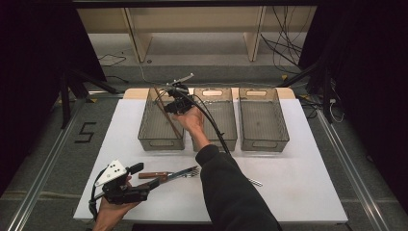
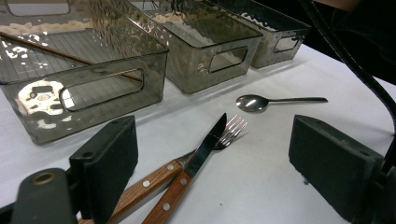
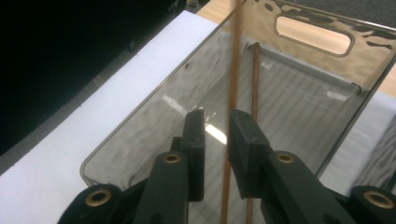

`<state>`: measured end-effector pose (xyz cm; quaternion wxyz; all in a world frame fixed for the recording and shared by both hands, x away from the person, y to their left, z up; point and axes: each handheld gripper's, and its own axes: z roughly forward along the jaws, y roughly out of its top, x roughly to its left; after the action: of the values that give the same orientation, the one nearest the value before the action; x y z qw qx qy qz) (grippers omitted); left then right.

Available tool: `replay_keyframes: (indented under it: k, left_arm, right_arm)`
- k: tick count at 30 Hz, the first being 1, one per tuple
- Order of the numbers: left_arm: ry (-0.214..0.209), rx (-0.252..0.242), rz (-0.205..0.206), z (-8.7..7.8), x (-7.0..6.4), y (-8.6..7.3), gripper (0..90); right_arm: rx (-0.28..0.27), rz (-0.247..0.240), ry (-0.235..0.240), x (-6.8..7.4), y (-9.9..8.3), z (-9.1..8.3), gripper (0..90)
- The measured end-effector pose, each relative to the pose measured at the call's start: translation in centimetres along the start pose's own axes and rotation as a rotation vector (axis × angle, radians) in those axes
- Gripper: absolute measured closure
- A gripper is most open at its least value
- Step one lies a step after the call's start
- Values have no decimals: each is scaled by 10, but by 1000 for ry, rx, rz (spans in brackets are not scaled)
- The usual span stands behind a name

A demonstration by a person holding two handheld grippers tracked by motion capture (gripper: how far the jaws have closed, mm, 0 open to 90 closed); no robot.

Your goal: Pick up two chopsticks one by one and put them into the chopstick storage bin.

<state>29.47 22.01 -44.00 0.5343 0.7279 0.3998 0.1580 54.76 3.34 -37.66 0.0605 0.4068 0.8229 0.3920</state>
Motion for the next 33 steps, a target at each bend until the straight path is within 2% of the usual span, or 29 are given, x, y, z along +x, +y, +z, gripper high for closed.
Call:
replay_keyframes:
  k: [2,7,12,15,22,30,33]
  left_arm:
    - [0,0,2,0,0,0,153]
    - [0,1,1,0,0,0,153]
    - [2,4,4,0,0,0,153]
    - [3,5,1,0,0,0,153]
    - [4,6,-3,1,0,-1,153]
    - [7,7,-6,1,1,-1,153]
    - [8,5,-7,1,1,-1,153]
  right_arm:
    - [1,-4,-8,-1,0,-2,721]
    - [2,5,16,-4,2,-11,595]
    - [-13,-27,46,-7,-1,-31,520]
    - [-9,-61,58,-10,-6,-45,469]
    - [-15,-102,75,-17,-23,-80,397]
    - [-12,-160,111,-14,-43,-114,356]
    - [-4,-179,110,-12,-53,-124,346]
